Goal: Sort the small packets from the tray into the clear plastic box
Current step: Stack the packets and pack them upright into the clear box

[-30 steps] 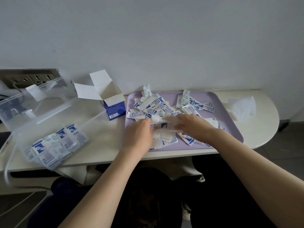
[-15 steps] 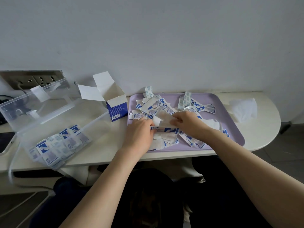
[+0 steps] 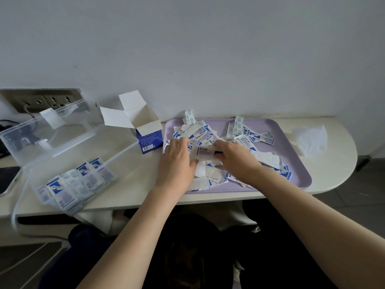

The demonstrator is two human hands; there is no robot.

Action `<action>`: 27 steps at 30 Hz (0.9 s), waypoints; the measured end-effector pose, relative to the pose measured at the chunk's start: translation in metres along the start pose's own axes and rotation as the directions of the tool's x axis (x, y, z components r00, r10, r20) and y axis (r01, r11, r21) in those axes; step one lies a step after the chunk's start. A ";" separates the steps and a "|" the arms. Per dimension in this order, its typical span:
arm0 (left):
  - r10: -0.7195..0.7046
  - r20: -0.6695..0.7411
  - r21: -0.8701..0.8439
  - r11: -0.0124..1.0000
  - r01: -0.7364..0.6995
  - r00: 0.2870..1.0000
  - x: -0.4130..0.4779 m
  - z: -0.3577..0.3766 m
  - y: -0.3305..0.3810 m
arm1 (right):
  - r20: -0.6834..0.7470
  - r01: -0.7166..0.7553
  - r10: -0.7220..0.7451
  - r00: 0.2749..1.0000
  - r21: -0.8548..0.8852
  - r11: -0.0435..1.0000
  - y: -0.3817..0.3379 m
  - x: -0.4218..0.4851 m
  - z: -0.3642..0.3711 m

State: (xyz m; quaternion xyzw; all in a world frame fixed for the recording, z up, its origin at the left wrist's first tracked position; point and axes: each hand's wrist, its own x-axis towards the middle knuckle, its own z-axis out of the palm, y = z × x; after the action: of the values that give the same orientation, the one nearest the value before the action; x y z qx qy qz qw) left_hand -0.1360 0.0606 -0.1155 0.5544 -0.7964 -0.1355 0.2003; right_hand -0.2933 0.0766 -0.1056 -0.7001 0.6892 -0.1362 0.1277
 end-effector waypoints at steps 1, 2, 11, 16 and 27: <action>0.004 0.010 -0.012 1.000 -0.004 1.000 0.000 0.000 0.001 | -0.012 0.017 -0.017 1.000 -0.014 1.000 -0.001 0.000 0.001; 0.005 0.031 -0.020 1.000 -0.004 1.000 0.000 0.000 0.002 | -0.025 0.034 -0.035 0.999 -0.021 0.999 -0.002 -0.001 0.001; -0.001 0.072 -0.046 0.999 0.004 0.997 -0.002 0.005 0.003 | 0.060 0.138 -0.138 0.989 0.011 0.990 -0.007 -0.002 0.011; -0.021 0.019 -0.052 0.998 0.022 1.000 -0.001 0.005 0.002 | 0.023 0.073 -0.072 0.997 -0.013 0.997 -0.006 0.000 0.011; 0.000 -0.071 -0.106 0.994 -0.008 0.997 0.000 0.001 0.000 | -0.006 -0.049 0.050 0.999 0.148 0.988 -0.002 0.001 0.001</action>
State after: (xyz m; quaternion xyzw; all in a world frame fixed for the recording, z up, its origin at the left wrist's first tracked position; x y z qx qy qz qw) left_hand -0.1367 0.0608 -0.1159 0.5458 -0.7815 -0.1574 0.2578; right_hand -0.2910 0.0753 -0.1061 -0.6707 0.6950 -0.1869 0.1794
